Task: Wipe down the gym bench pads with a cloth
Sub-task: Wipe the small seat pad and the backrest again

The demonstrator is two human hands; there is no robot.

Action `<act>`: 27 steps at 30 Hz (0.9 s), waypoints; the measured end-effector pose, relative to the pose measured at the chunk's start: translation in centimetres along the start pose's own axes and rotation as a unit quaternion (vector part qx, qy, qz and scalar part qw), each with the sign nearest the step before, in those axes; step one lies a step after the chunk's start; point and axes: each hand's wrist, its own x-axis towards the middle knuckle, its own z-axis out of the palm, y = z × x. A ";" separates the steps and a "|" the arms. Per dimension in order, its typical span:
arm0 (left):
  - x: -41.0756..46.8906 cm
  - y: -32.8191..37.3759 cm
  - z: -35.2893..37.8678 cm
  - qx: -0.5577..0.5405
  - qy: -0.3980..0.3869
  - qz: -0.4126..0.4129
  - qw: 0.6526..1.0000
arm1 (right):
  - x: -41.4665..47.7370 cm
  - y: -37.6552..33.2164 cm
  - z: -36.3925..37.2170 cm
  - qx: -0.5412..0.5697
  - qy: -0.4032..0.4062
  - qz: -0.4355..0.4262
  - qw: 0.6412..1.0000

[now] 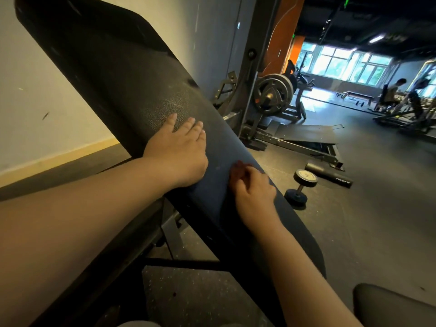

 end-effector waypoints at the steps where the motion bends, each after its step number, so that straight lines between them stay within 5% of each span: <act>1: 0.0 0.1 -0.1 0.001 -0.001 0.001 1.000 | -0.8 -1.4 0.6 -0.001 -0.014 -0.060 0.998; 3: -0.1 0.4 -0.4 0.004 -0.003 0.012 1.000 | -2.2 -3.0 1.4 -0.013 -0.026 -0.152 0.988; 5: -0.6 0.9 -0.4 0.002 -0.005 0.033 0.999 | -2.1 -2.0 1.0 -0.021 -0.020 -0.156 0.987; 12: -1.9 4.2 0.5 0.009 -0.014 0.058 0.998 | -2.7 5.5 -1.5 -0.092 0.046 0.105 0.989; 18: -2.6 5.7 0.6 0.017 -0.027 0.103 0.994 | -4.7 1.3 0.3 -0.054 0.000 -0.103 0.993; 22: -2.8 5.6 0.7 0.026 -0.019 0.100 0.994 | -5.6 5.6 -1.7 -0.014 0.011 0.003 1.000; 27: -3.8 8.3 0.9 0.022 -0.046 0.100 0.994 | -5.7 4.3 -1.6 -0.202 0.015 0.090 0.975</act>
